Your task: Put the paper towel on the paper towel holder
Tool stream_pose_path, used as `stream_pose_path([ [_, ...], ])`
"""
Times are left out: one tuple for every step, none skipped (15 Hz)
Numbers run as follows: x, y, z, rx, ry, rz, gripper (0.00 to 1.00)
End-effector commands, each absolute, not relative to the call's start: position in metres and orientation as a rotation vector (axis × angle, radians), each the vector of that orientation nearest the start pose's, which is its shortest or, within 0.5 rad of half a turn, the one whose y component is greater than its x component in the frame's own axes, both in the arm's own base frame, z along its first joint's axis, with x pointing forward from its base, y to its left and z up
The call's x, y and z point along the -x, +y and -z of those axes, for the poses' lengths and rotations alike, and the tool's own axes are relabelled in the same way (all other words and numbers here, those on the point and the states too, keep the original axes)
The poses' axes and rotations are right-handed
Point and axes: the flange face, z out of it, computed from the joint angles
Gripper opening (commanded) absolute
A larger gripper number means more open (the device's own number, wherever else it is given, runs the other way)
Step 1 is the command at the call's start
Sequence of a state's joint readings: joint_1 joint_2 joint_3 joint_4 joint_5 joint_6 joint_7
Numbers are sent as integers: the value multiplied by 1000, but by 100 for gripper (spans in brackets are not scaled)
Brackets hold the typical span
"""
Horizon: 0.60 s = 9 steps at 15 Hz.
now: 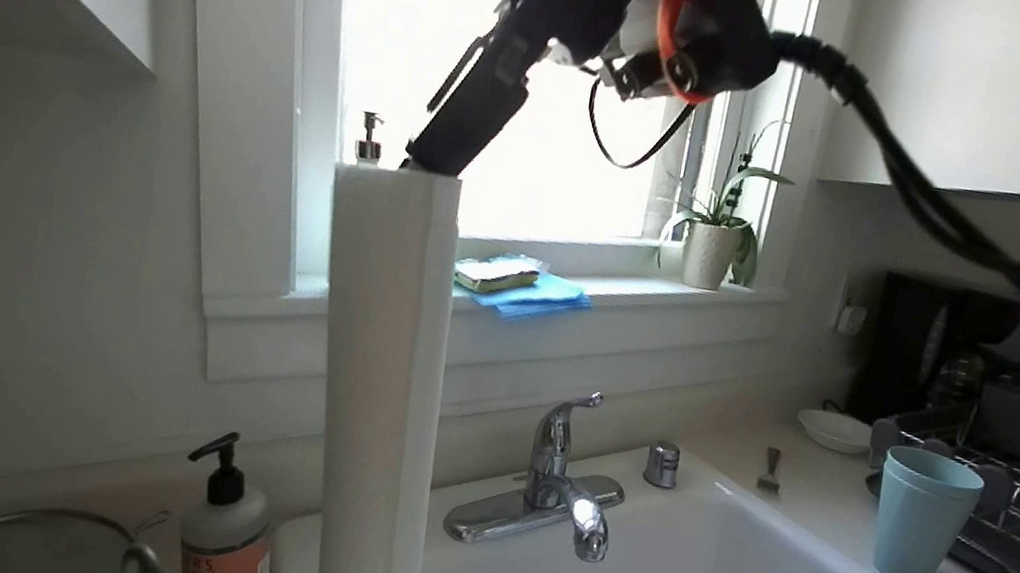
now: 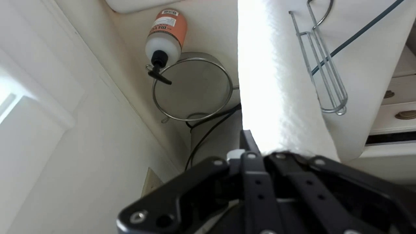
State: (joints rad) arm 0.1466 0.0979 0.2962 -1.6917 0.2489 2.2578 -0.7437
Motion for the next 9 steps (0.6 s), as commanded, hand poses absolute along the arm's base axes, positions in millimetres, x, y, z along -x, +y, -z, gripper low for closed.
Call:
stream_pose_path([
  [-539,262,-621,2484,-1557,756,1],
  [-532,263,-630,2478,-1580,769,1],
  [-524,265,-640,2465,-1618,788,1],
  [-518,266,-646,2464,-1693,778,1],
  [-536,270,-637,2458,-1589,787,2],
  [-530,270,-643,2457,-1623,790,2],
  [-526,271,-648,2456,-1641,792,2],
  [-524,271,-650,2454,-1649,793,2],
  [-523,271,-650,2453,-1653,792,2],
])
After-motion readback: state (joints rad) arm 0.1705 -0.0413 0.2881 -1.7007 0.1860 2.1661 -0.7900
